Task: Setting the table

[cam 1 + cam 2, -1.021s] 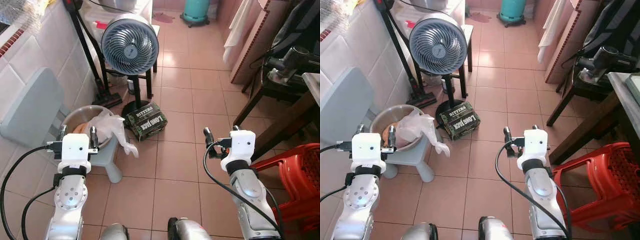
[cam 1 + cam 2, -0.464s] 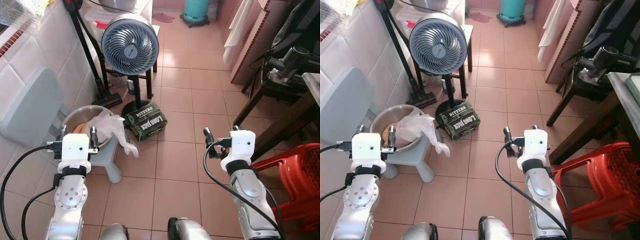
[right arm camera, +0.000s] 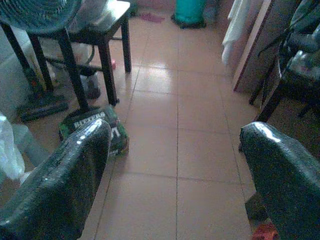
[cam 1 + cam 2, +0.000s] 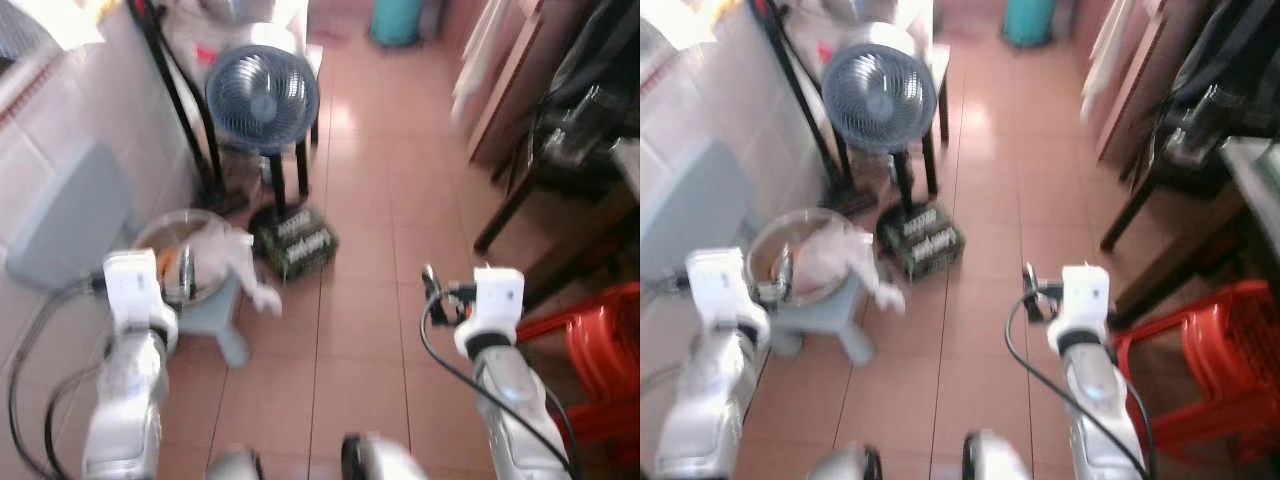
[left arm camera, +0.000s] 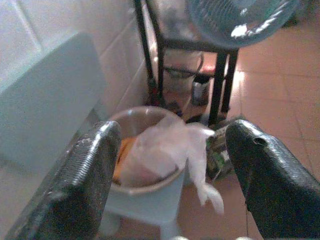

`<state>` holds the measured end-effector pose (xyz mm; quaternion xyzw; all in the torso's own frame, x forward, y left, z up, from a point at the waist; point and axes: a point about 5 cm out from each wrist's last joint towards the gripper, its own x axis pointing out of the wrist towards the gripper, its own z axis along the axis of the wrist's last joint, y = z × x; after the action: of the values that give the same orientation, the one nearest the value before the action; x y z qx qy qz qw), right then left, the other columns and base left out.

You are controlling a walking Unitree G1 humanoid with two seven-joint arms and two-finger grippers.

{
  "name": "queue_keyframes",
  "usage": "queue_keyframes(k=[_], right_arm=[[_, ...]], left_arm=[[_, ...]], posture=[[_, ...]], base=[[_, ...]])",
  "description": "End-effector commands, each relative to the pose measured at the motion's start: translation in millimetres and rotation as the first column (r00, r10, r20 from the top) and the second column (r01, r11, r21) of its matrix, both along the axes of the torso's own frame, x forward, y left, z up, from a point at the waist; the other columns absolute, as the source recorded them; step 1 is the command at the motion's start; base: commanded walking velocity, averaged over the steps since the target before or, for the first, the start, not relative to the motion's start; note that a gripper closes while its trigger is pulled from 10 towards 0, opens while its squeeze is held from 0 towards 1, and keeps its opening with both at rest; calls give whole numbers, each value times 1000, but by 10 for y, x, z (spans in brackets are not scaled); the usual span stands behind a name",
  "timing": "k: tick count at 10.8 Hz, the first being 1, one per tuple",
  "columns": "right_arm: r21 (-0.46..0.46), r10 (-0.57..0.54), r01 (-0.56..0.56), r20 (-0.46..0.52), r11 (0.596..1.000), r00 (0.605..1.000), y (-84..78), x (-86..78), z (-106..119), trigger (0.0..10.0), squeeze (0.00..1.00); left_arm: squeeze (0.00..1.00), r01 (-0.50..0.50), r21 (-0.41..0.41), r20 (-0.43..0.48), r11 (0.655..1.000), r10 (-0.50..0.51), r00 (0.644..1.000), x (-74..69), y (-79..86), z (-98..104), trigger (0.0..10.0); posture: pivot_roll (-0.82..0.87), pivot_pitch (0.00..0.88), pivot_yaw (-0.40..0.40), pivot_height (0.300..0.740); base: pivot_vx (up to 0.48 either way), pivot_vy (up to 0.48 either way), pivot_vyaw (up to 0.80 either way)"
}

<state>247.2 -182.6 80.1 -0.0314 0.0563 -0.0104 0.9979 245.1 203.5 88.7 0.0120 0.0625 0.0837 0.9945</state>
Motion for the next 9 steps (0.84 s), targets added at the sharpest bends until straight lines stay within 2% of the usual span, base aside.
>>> queue_keyframes(k=[1, 3, 5, 6, 9], right_arm=[[-11, 21, -21, 37, 1000, 999, 29, 0, 71, 10000, 0], [-16, 17, -17, 34, 1000, 999, -1, -38, 41, 10000, 0], [-25, 56, -54, 58, 998, 997, 43, -41, 77, 10000, 0], [-43, 61, -58, 81, 997, 995, 43, 47, 118, 10000, 0], [-40, 1, 3, 102, 999, 995, -44, 124, 155, 10000, 0]], left_arm=[[0, -8, 19, 37, 1000, 8, 999, -2, 7, 84, 10000], [0, 0, -10, 32, 1000, 1, 999, -33, 24, 83, 10000], [0, -20, -14, 24, 1000, 20, 1000, -51, 15, 62, 10000], [0, -7, -5, 33, 1000, 7, 999, -18, -60, 54, 10000], [0, 36, -6, 26, 999, -36, 999, 12, -89, 73, 10000]], posture=[[-6, 96, 21, 740], [8, 80, 6, 740], [10, 27, -14, 740], [10, 28, -13, 740], [7, 71, 8, 740]], base=[[0, 0, 0], [0, 0, 0], [0, 0, 0], [0, 0, 0], [0, 0, 0]])
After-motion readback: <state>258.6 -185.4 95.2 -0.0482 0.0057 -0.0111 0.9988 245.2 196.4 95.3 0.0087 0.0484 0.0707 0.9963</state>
